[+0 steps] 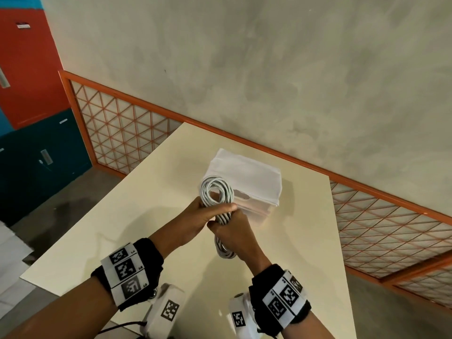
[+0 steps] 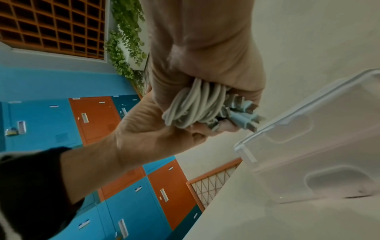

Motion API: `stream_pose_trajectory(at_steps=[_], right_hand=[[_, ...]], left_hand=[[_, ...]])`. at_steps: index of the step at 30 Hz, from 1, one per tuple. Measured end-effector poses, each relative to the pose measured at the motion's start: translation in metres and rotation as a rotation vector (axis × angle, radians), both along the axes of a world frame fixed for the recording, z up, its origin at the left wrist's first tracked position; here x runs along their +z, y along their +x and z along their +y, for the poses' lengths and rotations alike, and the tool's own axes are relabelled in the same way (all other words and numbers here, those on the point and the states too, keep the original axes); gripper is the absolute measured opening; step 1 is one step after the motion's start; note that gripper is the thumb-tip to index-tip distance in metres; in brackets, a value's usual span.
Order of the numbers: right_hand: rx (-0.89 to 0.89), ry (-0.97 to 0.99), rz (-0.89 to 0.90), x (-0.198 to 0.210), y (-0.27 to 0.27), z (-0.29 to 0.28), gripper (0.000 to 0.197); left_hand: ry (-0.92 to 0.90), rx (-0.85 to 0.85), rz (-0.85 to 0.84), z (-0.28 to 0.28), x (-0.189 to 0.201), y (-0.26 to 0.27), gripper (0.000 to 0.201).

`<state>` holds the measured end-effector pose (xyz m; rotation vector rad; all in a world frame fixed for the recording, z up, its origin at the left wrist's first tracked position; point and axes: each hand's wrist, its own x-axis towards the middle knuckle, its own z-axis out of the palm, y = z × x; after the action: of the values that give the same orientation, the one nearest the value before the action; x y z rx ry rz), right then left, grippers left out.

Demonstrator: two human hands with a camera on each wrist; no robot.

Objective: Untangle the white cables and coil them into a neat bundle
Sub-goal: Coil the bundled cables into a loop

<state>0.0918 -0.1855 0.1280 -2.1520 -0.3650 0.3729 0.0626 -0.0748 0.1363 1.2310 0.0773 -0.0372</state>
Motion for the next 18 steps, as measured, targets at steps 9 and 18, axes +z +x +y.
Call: stream_pose_trajectory(at_steps=[9,18], right_hand=[[0.237,0.004,0.254,0.005,-0.003,-0.005,0.022],[0.227,-0.339,-0.104,-0.016,-0.011,-0.004,0.029]], left_hand=[[-0.368,0.026,-0.019,0.009,0.008,0.012,0.008],[-0.411,0.349,0.265,-0.001,-0.012,0.030,0.045]])
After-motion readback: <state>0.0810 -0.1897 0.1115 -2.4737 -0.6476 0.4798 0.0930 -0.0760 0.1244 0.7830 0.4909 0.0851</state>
